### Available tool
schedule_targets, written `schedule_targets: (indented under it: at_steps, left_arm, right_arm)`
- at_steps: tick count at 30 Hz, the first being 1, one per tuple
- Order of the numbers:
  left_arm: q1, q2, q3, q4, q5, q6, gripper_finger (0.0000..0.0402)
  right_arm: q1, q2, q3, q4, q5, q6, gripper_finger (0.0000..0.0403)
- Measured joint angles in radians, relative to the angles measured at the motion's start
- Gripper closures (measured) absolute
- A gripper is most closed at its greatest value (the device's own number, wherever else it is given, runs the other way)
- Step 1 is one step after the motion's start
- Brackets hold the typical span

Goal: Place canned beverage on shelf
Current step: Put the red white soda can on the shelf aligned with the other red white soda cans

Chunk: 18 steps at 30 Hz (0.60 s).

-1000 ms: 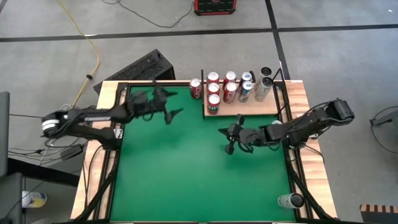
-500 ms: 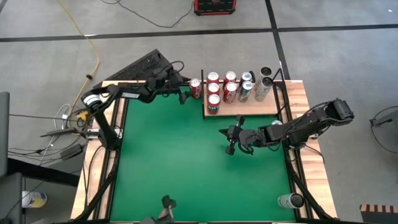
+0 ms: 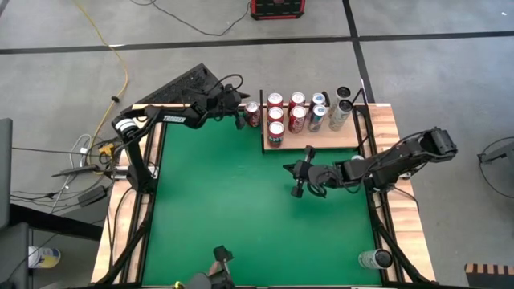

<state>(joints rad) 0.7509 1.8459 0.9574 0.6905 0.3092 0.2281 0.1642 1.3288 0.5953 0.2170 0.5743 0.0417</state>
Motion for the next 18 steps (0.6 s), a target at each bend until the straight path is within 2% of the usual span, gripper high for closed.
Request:
schedule_targets:
  at_steps: [6, 13, 18]
  left_arm:
    - [0.002, 0.088, 0.042, 0.000, -0.007, -0.024, 0.0013]
    - [0.002, 0.102, 0.063, -0.010, 0.002, -0.037, 0.0016]
    - [0.001, 0.102, 0.063, -0.023, 0.004, -0.045, 0.0057]
  right_arm:
    - [-0.017, 0.000, 0.000, 0.000, -0.008, -0.001, 0.0378]
    - [-0.016, 0.000, 0.000, 0.001, -0.027, 0.000, 0.0379]
    - [-0.016, 0.000, 0.000, 0.001, -0.027, 0.002, 0.0379]
